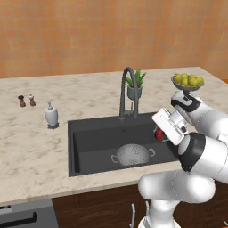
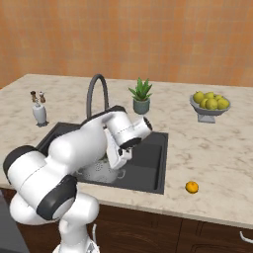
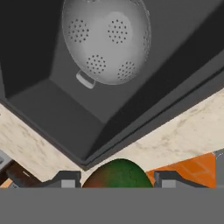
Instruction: Put the colander in the sink, put the tangerine, mango in the colander, and turn on the sink faucet and pour water over the colander.
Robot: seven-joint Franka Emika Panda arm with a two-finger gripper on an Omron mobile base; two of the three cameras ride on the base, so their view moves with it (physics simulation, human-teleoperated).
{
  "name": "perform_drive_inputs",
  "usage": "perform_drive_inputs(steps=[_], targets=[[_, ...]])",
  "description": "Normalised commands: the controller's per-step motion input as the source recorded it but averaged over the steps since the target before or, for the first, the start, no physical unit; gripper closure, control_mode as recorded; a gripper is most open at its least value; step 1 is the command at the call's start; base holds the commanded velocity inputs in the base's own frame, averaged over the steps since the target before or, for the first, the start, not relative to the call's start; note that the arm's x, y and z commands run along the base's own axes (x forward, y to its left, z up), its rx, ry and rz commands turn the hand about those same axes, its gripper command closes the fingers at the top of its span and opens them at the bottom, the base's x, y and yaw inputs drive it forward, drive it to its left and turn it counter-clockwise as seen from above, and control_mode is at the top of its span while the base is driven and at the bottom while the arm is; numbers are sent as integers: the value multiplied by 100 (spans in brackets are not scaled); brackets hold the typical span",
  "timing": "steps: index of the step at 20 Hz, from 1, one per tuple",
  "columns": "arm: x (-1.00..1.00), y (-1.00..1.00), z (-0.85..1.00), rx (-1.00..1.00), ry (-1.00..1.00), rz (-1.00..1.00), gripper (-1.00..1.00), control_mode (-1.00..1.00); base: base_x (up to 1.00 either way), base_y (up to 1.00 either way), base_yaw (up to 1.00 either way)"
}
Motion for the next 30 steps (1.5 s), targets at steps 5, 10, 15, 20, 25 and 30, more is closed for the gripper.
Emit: perform_drive_inputs(steps=[5,10,15,20,25,30], targets=[[21,0,-48,1,13,5,100,-100,0,0,0],[16,8,-30,4,15,2,100,-100,0,0,0],[8,11,-23,9,14,3,100,-100,0,0,0],[3,10,-40,8,2,4,100,-100,0,0,0],[11,13,-31,5,0,3,100,-100,0,0,0],[35,5,-12,5,1,0,100,-100,0,0,0]])
